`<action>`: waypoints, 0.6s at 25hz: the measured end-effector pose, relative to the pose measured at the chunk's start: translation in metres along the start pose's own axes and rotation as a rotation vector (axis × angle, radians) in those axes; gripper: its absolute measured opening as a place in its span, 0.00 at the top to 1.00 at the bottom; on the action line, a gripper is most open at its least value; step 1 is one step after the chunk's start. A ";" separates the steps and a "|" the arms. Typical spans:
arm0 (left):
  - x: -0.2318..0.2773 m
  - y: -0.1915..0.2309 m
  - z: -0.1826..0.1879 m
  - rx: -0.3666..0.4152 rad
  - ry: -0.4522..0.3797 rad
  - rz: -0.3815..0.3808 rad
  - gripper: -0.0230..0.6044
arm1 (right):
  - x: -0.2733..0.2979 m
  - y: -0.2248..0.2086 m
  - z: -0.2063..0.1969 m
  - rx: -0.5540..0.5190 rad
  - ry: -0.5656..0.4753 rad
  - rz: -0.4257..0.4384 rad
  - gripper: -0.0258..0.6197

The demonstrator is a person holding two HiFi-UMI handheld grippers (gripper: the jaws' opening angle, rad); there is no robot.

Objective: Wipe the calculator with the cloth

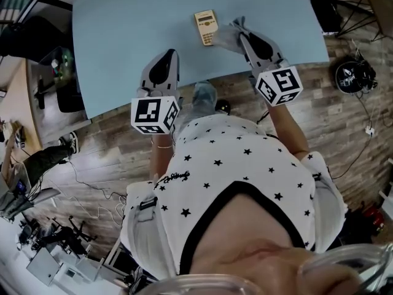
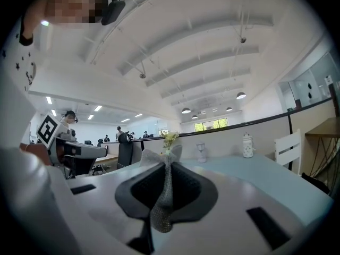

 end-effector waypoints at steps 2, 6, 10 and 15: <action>-0.002 0.000 -0.001 0.002 0.001 0.004 0.91 | -0.001 0.002 0.000 0.003 -0.005 0.009 0.92; -0.006 -0.003 0.001 0.008 0.001 0.009 0.91 | -0.004 0.005 0.001 0.005 -0.006 0.020 0.92; -0.008 -0.003 -0.001 0.012 0.006 0.010 0.91 | -0.004 0.005 -0.001 0.008 -0.006 0.021 0.92; -0.007 -0.005 -0.001 0.012 0.009 0.007 0.91 | -0.006 0.004 -0.001 0.005 -0.004 0.019 0.92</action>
Point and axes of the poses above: the fingertips, and each gripper's own axes: x forward along the fingers, y to its left, z out of its top, the point moved 10 cm from there along -x, backward along the fingers, and after that the axes turned 13 degrees about x, right-handed, at the moved point
